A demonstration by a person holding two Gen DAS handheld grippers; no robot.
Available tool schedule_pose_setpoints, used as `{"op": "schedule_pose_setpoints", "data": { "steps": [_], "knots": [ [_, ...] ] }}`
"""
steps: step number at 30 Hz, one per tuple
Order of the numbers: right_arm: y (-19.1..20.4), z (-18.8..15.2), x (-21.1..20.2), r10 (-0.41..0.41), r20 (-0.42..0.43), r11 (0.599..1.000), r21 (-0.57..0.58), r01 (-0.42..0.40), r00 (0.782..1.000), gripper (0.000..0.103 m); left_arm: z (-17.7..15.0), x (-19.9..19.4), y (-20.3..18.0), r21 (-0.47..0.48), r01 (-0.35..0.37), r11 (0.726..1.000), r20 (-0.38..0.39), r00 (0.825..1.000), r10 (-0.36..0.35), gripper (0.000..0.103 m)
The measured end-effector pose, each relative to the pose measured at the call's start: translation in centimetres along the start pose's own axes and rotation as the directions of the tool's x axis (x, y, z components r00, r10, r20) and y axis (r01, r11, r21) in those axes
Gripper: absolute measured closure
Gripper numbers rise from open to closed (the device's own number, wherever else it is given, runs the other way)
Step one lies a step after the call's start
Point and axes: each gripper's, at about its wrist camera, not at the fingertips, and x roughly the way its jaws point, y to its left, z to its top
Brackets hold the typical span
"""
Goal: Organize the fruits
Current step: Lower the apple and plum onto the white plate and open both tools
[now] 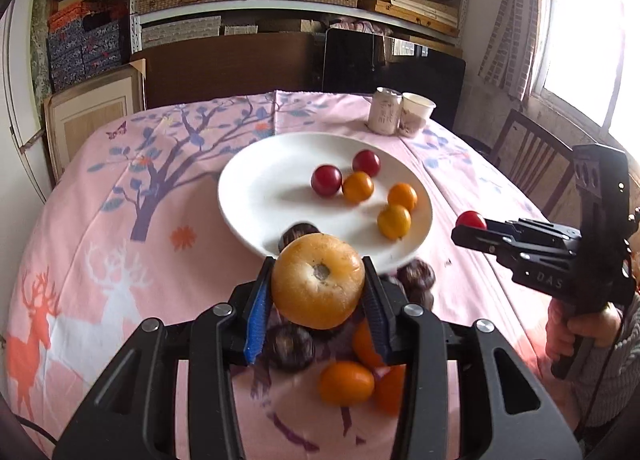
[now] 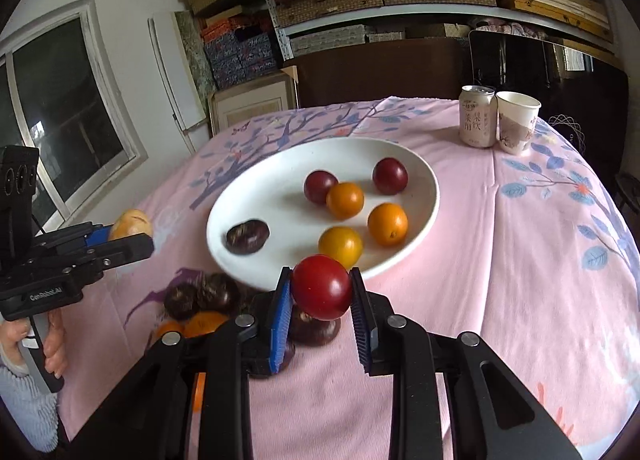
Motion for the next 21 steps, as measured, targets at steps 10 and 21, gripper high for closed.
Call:
{"op": "schedule_pose_setpoints", "data": {
  "steps": [10,21],
  "knots": [
    [3.7,1.5,7.4,-0.009,-0.060,0.994,-0.105,0.002,0.998,0.051,4.9,9.3,3.4,-0.147,-0.015,0.989,-0.035,0.999,0.010,0.030],
    [1.1,1.7,3.6,-0.065,0.088,0.998,-0.003,0.066,0.994,0.018,3.1,8.3,5.9,-0.202,-0.069,0.977,-0.016,0.998,0.067,0.005]
  ]
}}
